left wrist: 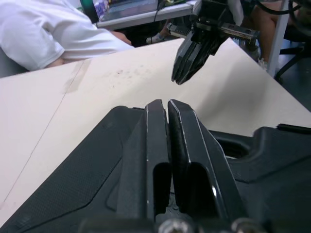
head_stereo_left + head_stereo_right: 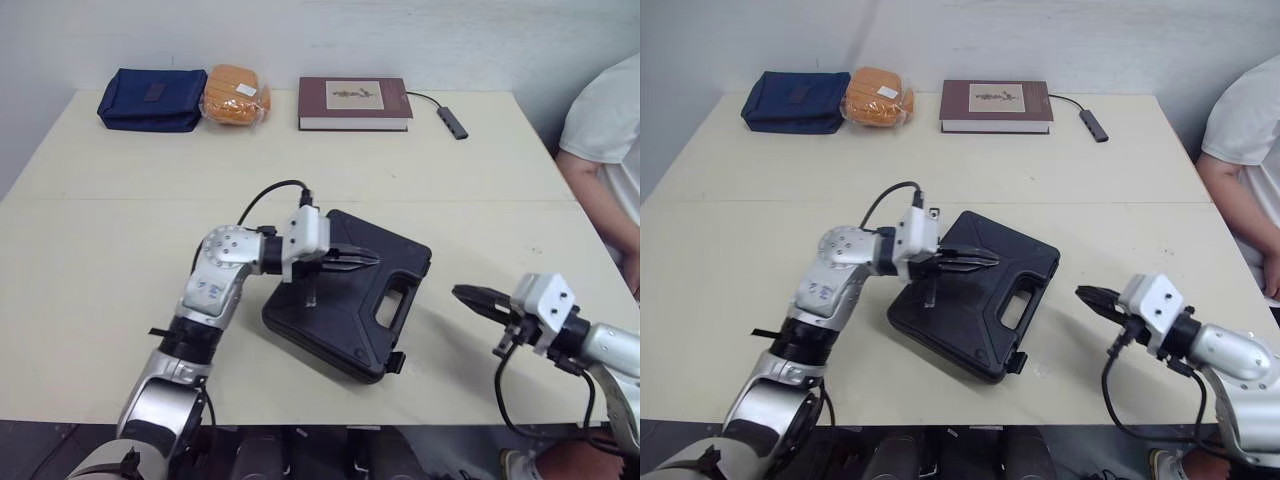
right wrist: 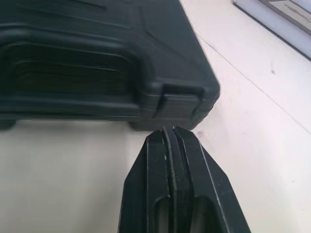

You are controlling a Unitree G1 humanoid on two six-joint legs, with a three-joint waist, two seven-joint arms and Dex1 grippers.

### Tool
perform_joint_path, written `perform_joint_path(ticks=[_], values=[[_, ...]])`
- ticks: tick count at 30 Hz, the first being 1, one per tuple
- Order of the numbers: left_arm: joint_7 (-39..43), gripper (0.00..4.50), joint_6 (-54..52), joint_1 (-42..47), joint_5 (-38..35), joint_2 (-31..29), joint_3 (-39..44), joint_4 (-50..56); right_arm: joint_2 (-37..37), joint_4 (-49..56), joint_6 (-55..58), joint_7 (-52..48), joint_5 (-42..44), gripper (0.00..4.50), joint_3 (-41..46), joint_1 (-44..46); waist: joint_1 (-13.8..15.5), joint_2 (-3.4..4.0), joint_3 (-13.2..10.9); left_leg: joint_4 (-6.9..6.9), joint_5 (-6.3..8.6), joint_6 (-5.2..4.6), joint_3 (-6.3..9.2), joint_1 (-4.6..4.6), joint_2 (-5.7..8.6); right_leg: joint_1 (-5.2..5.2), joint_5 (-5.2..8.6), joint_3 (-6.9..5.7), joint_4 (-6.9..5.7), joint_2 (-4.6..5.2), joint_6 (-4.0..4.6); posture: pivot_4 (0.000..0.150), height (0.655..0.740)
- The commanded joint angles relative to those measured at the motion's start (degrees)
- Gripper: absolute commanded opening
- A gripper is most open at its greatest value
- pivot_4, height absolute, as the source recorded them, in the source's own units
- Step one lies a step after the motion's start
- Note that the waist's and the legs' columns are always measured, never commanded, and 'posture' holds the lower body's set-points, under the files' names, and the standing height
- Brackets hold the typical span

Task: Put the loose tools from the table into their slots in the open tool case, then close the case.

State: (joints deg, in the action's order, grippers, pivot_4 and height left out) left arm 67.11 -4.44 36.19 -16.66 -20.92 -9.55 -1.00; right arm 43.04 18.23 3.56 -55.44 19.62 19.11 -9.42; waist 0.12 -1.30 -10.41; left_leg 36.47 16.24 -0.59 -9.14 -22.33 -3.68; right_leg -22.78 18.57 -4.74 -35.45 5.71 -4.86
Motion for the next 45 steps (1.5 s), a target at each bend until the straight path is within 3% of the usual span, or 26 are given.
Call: perform_joint_path(ticks=[1, 8, 16, 27, 45], values=[[1.5, 0.09, -0.8, -2.6, -3.1, -2.6, 1.1, 6.2, 0.9, 3.4, -1.5, -0.8, 2.1, 0.00, 3.8, -2.1, -0.1, -0.01, 0.0, 0.02, 0.01, -0.01, 0.00, 0.02, 0.00, 0.02, -0.01, 0.02, -0.01, 0.01, -0.02, 0.150, 0.7400], [0.5, 0.09, -7.1, -10.6, -3.2, -6.8, -3.7, 17.8, -1.3, 8.1, -2.6, -2.1, 1.3, 0.00, 1.3, -13.9, 0.1, 0.02, 0.0, -0.01, 0.16, -0.14, 0.31, 0.09, -0.06, 0.17, 0.00, 0.33, -0.05, 0.13, 0.14, 0.150, 0.7400], [-5.5, 0.09, -10.1, -14.9, 4.1, -8.0, -9.5, 20.8, -3.0, 11.4, -0.2, 0.4, -0.6, 0.00, -7.0, -16.0, -0.2, 0.04, 0.0, 0.04, 0.15, -0.14, 0.33, 0.15, -0.07, 0.19, -0.02, 0.37, -0.11, 0.13, 0.20, 0.150, 0.7400], [-6.8, 0.09, -13.3, -14.3, 10.7, -9.3, -16.8, 17.8, -3.6, 13.7, 2.7, 3.8, -1.7, 0.00, -14.3, -14.4, 0.2, 0.04, 0.0, 0.04, 0.13, -0.16, 0.47, 0.17, -0.06, 0.29, 0.01, 0.30, -0.12, 0.21, 0.24, 0.150, 0.7400], [-8.5, 0.09, -18.3, -14.6, 13.4, -11.8, -20.9, 15.6, -4.0, 16.4, 5.8, 5.5, 1.4, 0.00, -18.5, -7.5, 0.7, 0.03, 1.0, 0.04, 0.12, -0.18, 0.51, 0.27, -0.08, 0.37, 0.03, 0.27, -0.12, 0.18, 0.29, 0.150, 0.7400]])
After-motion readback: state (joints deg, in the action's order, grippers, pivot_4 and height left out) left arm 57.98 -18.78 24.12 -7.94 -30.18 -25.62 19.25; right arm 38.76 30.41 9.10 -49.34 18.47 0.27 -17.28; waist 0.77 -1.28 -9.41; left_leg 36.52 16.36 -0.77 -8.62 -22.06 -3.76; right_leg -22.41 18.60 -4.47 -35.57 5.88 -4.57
